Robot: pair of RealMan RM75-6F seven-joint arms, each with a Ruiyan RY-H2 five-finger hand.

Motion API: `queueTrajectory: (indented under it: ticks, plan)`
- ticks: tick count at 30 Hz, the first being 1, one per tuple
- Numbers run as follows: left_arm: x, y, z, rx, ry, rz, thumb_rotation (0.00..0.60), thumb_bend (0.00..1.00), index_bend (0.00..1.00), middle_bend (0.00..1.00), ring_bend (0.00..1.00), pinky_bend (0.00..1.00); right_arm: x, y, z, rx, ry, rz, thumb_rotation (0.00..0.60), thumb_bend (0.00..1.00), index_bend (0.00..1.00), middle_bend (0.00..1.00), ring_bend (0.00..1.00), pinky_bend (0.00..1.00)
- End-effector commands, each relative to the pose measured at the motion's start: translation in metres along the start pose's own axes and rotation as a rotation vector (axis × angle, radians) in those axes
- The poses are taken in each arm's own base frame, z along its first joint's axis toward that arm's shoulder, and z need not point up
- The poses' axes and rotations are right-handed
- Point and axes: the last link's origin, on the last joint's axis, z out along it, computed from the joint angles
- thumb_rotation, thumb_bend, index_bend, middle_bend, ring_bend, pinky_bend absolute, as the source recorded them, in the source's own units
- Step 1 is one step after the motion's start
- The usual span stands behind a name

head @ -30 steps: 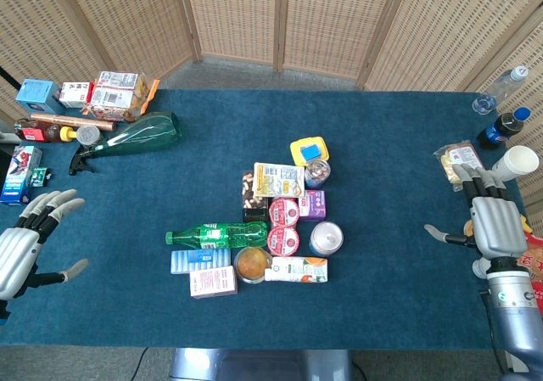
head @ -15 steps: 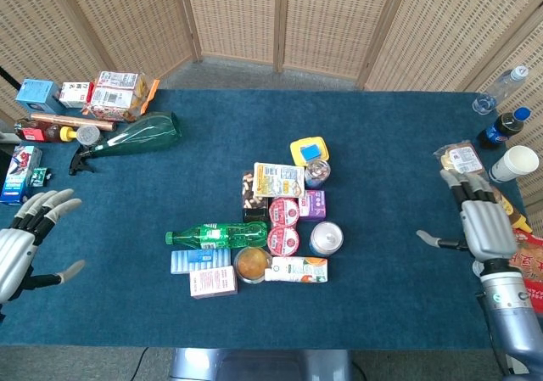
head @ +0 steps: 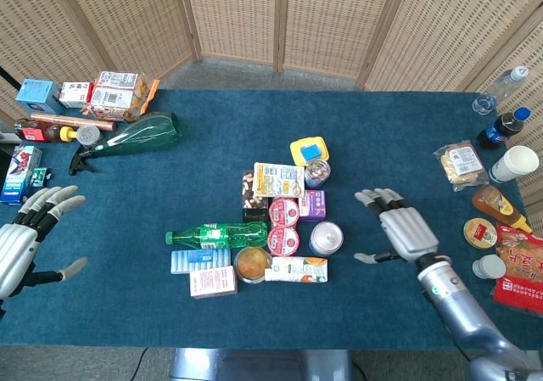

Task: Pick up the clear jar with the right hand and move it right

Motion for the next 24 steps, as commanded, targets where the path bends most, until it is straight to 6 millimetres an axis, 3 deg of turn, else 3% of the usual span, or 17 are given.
queueTrajectory:
  ticks: [1, 18, 24]
  plan:
    - [0.0, -0.002, -0.001, 0.005, 0.002, -0.005, 0.6, 0.27, 0.15, 0.1, 0.0, 0.0, -0.008, -0.013, 0.011, 0.033, -0.037, -0.009, 0.413, 0.11, 0.0, 0.0, 0.0, 0.01]
    - [-0.005, -0.018, -0.003, 0.036, -0.002, -0.035, 0.6, 0.27, 0.15, 0.1, 0.0, 0.0, -0.035, -0.045, 0.043, 0.081, -0.138, -0.029, 0.43, 0.11, 0.0, 0.0, 0.0, 0.04]
    - [-0.004, -0.022, -0.006, 0.047, 0.006, -0.037, 0.6, 0.27, 0.15, 0.1, 0.0, 0.0, -0.04, -0.044, 0.05, 0.066, -0.159, -0.033, 0.475, 0.11, 0.0, 0.01, 0.0, 0.12]
